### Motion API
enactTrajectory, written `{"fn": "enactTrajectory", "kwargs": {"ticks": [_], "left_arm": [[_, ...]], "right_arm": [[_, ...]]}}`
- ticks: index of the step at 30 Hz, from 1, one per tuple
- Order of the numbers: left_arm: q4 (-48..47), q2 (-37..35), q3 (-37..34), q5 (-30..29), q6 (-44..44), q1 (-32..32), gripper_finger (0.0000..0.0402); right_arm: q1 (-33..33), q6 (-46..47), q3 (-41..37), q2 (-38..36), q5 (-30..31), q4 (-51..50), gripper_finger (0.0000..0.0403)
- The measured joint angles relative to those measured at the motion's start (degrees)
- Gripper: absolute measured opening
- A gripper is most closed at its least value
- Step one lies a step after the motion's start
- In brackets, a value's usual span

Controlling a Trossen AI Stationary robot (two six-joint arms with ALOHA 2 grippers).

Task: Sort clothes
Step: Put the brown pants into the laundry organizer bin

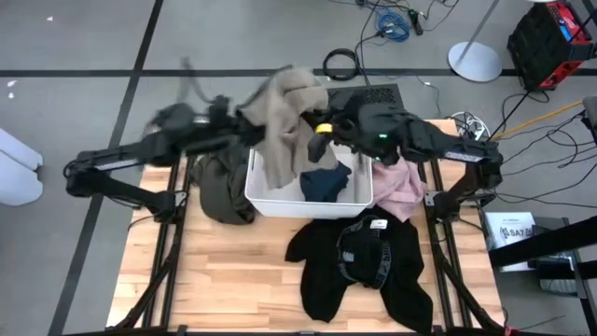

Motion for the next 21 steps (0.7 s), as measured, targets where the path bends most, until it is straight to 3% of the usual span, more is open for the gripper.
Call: {"fn": "enactTrajectory", "kwargs": {"ticks": [4,7,15,21], "left_arm": [[-6.5,5.7,-2.1,2.6,-0.5,3.9,0.0004],[-8.4,7.5,-4.3,2.9,1.0,4.9,0.0004],[-13.5,12.3,-8.8,1.1,2.4,5.1,0.0004],[-16.8,16.1,-9.0,-2.0,4.0,5.8,0.0004]], "right_arm": [[-3.3,11.7,-3.0,0.5,0.5,-18.9,0.0000],[-4.4,16.5,-8.6,-0.9,1.6,-24.5,0.0000],[-9.1,18.6,-30.7,-6.3,-11.3,-12.6,0.0000],[-13.7,18.7,-39.3,-6.7,-16.2,-6.5,0.0000]]}}
